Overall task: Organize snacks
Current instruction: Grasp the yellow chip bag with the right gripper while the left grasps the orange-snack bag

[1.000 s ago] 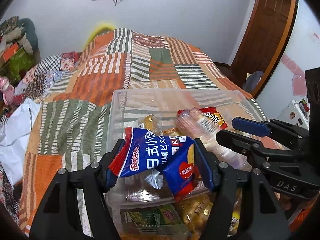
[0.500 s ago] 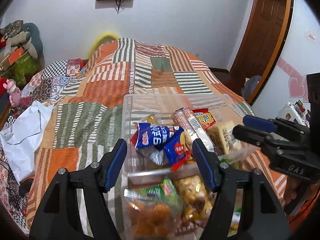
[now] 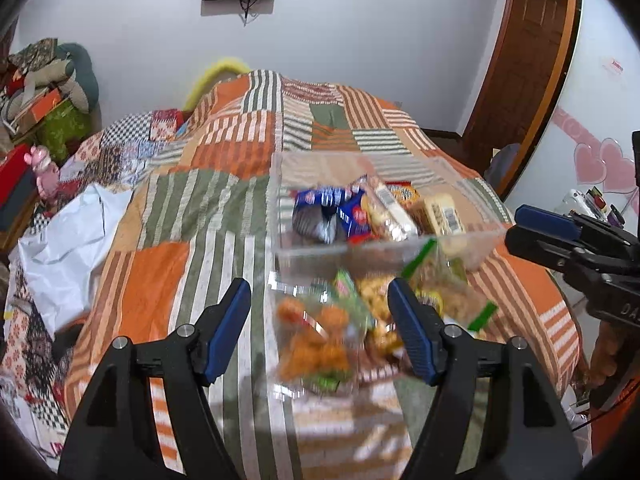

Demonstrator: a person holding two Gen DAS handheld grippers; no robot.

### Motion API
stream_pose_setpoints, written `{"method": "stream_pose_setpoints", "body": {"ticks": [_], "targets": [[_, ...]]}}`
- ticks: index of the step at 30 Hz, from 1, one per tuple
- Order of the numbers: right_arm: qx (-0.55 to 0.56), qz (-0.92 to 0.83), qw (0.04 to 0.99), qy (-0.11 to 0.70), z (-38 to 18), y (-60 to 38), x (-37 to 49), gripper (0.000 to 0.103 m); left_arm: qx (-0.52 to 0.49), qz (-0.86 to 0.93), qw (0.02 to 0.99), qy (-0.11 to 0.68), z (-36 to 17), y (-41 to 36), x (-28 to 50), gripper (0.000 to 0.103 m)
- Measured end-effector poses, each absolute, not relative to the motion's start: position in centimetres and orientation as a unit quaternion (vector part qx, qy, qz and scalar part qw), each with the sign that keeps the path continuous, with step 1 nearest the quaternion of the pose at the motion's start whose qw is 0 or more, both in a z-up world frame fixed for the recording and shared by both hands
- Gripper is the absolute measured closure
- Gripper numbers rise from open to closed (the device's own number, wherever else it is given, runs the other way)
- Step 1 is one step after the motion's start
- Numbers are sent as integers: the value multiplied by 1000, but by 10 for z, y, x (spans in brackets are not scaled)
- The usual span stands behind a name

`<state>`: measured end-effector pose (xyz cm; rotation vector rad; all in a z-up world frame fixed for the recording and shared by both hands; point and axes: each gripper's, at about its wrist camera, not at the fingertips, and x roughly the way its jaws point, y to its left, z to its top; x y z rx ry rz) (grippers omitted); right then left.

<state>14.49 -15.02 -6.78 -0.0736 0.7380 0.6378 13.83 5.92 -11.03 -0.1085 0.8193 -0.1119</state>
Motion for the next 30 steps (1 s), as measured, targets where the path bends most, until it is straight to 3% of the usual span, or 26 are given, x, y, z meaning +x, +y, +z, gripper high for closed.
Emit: {"method": "stream_pose_setpoints", "body": {"ticks": [24, 27, 30], "targets": [[-25, 364, 820, 440, -134, -120, 125, 59, -85, -53, 880, 465, -163, 64, 112, 32], [-27, 367, 811, 456, -144, -120, 123, 61, -89, -55, 876, 470, -167, 63, 114, 32], [-24, 358, 804, 473, -158, -122, 124, 75, -92, -56, 873, 475, -172, 62, 116, 32]]}}
